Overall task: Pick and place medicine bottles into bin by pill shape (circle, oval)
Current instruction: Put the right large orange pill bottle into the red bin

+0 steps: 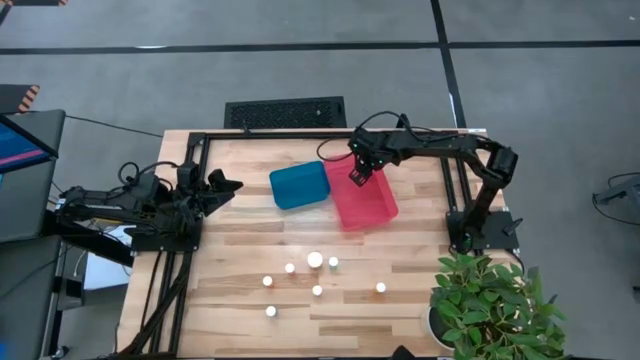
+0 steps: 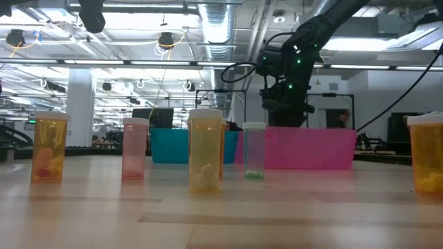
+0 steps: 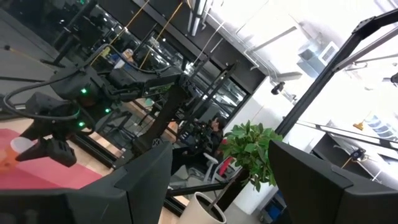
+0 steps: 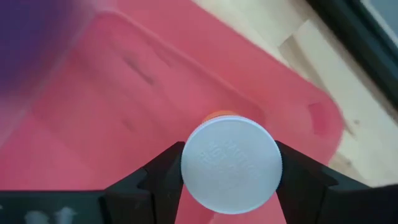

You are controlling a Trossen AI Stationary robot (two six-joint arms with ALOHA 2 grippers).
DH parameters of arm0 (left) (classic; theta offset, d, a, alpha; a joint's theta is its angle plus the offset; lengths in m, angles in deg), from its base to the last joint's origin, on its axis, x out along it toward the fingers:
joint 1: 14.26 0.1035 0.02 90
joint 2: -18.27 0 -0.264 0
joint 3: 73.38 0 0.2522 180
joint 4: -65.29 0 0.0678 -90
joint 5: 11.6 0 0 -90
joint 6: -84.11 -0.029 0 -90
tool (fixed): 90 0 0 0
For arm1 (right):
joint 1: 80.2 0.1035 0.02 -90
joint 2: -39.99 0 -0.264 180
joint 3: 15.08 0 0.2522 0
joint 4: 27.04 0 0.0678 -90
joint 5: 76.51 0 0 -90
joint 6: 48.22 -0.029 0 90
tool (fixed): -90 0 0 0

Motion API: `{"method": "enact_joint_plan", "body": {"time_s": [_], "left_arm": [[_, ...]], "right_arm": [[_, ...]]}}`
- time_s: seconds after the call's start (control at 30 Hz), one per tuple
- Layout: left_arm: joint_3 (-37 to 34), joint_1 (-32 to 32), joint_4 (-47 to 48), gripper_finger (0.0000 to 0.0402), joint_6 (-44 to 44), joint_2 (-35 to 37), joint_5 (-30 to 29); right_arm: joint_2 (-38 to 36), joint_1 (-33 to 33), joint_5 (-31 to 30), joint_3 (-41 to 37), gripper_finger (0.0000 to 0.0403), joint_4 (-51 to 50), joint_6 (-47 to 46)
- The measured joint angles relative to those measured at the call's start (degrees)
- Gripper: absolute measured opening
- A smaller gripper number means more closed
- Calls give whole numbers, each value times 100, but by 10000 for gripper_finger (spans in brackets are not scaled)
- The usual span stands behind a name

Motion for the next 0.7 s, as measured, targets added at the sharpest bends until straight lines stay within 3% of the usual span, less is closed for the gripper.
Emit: {"method": "enact_joint_plan", "body": {"time_s": [0.33,0.7], "left_arm": [[0,-1,0,259,-9,0,2],[0,0,0,259,-11,0,2]], "right_arm": [[0,-22,9,2,231,92,133],[-18,-22,29,20,280,42,143]]}}
